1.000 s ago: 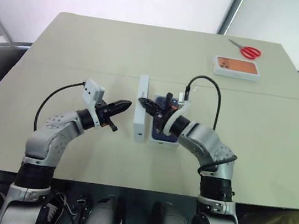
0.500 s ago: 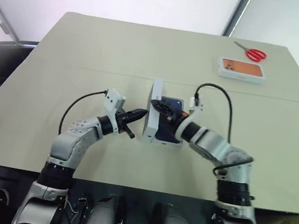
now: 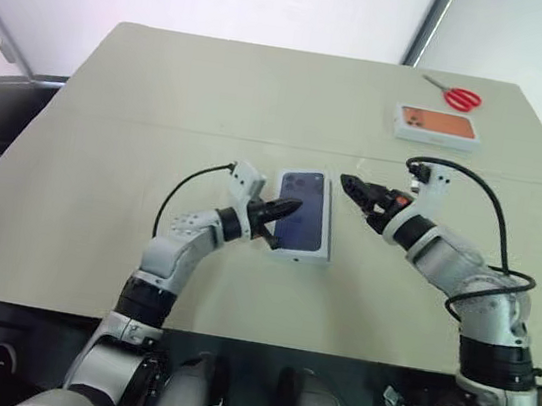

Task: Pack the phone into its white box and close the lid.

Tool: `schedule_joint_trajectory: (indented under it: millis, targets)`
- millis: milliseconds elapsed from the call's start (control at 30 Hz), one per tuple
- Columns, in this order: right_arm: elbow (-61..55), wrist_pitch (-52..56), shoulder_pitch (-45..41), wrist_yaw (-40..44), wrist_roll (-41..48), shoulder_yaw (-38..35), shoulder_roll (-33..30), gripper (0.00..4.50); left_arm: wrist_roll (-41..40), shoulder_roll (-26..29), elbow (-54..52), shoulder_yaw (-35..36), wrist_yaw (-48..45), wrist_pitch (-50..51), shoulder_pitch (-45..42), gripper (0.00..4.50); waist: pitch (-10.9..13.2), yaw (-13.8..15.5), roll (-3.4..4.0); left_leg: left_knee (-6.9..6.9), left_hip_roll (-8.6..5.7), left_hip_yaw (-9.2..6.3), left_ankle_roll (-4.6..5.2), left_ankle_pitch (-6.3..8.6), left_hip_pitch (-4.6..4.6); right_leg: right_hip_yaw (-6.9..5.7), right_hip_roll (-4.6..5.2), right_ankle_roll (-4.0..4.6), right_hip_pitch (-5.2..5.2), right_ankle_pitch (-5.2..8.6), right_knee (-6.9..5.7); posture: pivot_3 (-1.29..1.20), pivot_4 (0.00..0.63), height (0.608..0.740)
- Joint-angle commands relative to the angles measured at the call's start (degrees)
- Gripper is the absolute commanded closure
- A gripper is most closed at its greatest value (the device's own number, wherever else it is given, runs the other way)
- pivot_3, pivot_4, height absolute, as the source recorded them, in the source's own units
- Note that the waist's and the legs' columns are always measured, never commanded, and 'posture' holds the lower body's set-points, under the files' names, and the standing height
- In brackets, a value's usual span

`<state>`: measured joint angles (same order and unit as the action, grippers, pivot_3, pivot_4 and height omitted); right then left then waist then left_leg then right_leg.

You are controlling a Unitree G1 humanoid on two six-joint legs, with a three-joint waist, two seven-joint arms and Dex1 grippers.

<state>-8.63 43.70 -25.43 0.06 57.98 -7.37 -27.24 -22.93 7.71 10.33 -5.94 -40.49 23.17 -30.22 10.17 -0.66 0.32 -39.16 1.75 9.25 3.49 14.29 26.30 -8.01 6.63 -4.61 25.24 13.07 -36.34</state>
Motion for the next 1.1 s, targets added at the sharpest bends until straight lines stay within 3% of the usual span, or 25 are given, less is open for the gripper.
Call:
schedule_joint_trajectory:
  millis: [33,167,267,533,833,1100]
  targets:
    - [-1.1,-5.1,-0.2,6.2,-11.5,3.3,-4.1,2.35,-0.2,2.3,-2.6,1.6,-1.0,0.2,-0.9,4.50,0.0,0.0,0.01,0.00,0.00,0.00,0.00,0.00,0.00,0.00,0.00,0.00,0.00,0.00,-0.01,0.00,0.150,0.738]
    - [-1.8,-11.2,0.5,13.7,-24.0,9.8,-8.3,4.46,-1.1,6.4,-4.9,3.6,-1.0,2.3,0.3,4.50,0.0,-0.1,0.01,0.00,0.01,0.01,0.00,0.00,-0.01,0.00,0.00,0.00,0.02,0.00,-0.01,0.00,0.150,0.738]
    - [-3.1,-17.9,1.3,18.7,-35.7,16.7,-11.5,4.46,0.0,9.1,-5.7,3.7,-1.0,3.6,1.8,4.50,0.0,-0.1,0.01,0.00,0.00,0.02,-0.01,-0.01,-0.02,0.00,0.01,-0.01,0.01,0.01,-0.02,0.00,0.150,0.738]
    - [-1.7,-22.0,2.2,24.1,-46.8,20.4,-11.3,4.46,1.3,8.7,-3.6,2.4,1.5,6.8,3.0,4.50,0.0,0.3,-0.02,-0.07,-0.03,-0.01,-0.02,-0.01,-0.03,-0.02,0.05,-0.02,-0.08,0.01,0.00,0.00,0.150,0.738]
    - [-1.3,-21.7,2.4,26.5,-49.8,17.8,-8.4,4.46,3.5,4.4,-0.4,-0.9,1.1,6.0,1.0,4.50,0.0,0.3,-0.03,-0.07,-0.03,-0.01,-0.04,-0.02,-0.10,-0.04,0.04,-0.02,-0.16,0.01,0.00,0.00,0.150,0.738]
    - [-1.5,-21.6,2.9,27.8,-52.2,17.5,-7.3,4.46,2.8,2.6,-0.6,0.4,1.3,7.2,-1.3,4.50,0.0,0.2,-0.03,-0.06,-0.03,-0.05,-0.03,-0.01,-0.31,-0.07,0.06,-0.02,-0.36,0.02,0.02,0.00,0.150,0.738]
